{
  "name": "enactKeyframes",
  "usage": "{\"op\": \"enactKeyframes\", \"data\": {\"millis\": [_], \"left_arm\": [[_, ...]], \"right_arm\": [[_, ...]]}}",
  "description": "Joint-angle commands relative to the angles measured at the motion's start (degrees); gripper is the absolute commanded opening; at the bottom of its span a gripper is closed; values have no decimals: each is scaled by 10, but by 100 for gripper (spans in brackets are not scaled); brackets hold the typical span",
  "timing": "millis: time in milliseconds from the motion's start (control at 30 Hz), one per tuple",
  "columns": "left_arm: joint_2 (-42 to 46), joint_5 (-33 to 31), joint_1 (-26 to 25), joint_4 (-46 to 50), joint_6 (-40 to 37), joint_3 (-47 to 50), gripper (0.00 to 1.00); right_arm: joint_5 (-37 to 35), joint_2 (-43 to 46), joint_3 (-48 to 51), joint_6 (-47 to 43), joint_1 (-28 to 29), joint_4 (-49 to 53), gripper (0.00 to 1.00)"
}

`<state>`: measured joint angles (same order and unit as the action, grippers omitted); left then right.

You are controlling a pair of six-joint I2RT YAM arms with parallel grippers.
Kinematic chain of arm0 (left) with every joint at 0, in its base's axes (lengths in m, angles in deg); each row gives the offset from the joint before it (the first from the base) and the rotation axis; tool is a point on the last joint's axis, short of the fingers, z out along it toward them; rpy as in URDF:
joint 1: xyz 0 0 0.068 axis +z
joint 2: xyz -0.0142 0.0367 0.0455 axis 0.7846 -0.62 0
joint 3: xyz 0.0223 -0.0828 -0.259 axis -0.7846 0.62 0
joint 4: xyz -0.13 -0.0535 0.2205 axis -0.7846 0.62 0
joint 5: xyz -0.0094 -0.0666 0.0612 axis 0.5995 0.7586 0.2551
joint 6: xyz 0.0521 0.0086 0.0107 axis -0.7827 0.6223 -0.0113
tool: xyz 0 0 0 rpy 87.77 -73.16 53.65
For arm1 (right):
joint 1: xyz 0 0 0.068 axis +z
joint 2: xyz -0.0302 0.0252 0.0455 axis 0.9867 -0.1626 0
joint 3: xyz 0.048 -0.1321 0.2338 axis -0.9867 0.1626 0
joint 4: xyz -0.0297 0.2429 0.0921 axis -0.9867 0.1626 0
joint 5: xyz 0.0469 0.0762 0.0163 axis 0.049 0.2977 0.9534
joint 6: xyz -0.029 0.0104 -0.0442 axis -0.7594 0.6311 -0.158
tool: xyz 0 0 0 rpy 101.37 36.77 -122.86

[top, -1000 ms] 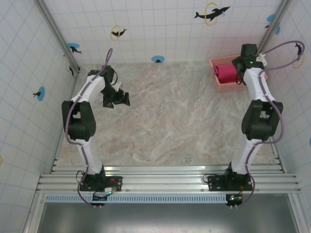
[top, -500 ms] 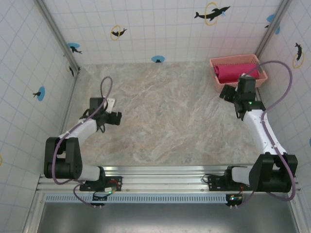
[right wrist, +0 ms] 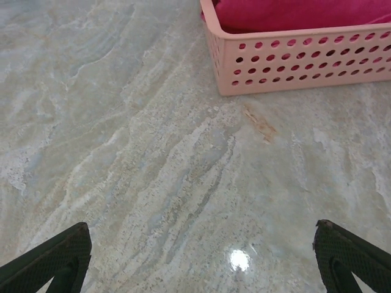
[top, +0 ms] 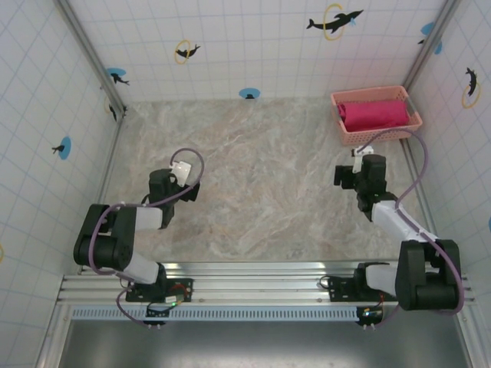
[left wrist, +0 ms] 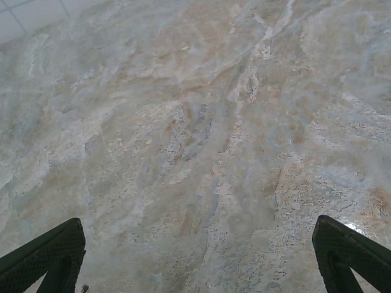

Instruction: Roll up the long pants

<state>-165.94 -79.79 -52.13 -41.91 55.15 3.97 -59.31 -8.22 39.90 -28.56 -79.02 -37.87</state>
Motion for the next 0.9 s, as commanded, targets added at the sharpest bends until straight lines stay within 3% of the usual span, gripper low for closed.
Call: {"op": "enactKeyframes", "data": {"millis": [0, 133, 233, 300, 367, 433, 867], "left_arm": [[7, 7, 0, -55, -21, -4, 97], [3, 6, -1, -59, -20, -7, 98], [5, -1, -2, -55, -20, -7, 97], [4, -3, -3, -55, -20, -8, 97], [4, -4, -3, -53, -19, -9, 98], [4, -4, -3, -52, -20, -10, 98], [3, -10, -5, -56, -19, -8, 98]], "right_arm": [[3, -37, 33, -35, 16, -161, 97], [-22, -111, 58, -75, 30, -282, 97], [-25, -193, 95, -70, 32, -445, 97], [-49, -158, 79, -79, 44, -346, 97], [-51, -176, 91, -90, 53, -405, 97], [-57, -159, 74, -90, 55, -345, 97], [-65, -165, 69, -83, 53, -345, 97]]}}
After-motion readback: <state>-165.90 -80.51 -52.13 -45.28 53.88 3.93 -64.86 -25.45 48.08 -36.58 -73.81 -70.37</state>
